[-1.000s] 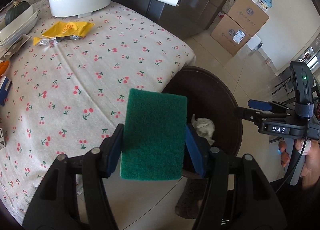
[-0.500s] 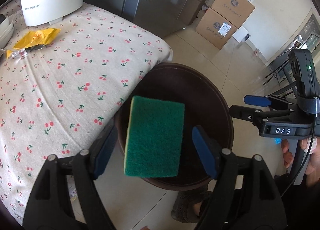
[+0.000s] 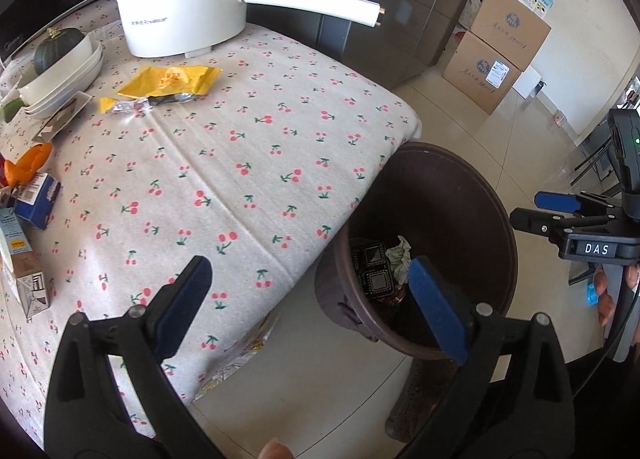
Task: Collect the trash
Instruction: 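Open both grippers to drop the sponge and paper into the bin, then grasp the white milk carton with the left gripper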
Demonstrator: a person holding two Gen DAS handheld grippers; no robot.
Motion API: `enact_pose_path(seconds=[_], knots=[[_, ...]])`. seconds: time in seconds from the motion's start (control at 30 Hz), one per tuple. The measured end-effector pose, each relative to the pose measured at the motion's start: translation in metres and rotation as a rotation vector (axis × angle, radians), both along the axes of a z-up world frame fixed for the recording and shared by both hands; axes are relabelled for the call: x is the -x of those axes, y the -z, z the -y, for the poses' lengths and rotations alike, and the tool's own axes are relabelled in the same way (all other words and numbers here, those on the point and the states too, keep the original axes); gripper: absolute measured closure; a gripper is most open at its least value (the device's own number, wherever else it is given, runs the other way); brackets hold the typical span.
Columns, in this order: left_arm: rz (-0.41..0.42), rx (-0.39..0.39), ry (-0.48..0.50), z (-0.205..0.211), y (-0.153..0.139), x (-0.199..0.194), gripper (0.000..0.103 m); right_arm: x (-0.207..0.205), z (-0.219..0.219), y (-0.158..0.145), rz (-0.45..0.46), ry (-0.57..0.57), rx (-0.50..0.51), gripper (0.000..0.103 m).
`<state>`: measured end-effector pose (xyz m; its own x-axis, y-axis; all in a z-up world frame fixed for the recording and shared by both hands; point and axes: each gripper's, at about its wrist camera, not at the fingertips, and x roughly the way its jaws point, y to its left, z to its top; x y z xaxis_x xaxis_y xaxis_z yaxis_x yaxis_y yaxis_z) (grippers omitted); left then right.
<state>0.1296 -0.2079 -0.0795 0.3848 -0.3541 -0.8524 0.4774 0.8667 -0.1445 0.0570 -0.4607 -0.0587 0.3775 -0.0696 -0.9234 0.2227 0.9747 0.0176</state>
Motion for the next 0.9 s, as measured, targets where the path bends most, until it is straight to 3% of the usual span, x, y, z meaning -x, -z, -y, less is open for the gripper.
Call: enact_pose_path(seconds=[0.4, 0.73, 0.9], knots=[[0.001, -0.065, -0.234, -0.107, -0.014, -0.017, 0.003, -0.038, -0.072, -0.014, 0.025, -0.123, 0.009, 0.020], [-0.066, -0.007, -0.520, -0.213, -0.015, -0.053, 0.003, -0.073, -0.146, -0.012, 0.023, -0.246, 0.028, 0.019], [-0.108, 0.015, -0.586, -0.230, 0.001, -0.074, 0.015, -0.087, -0.167, -0.003, 0.005, -0.277, 0.034, 0.019]])
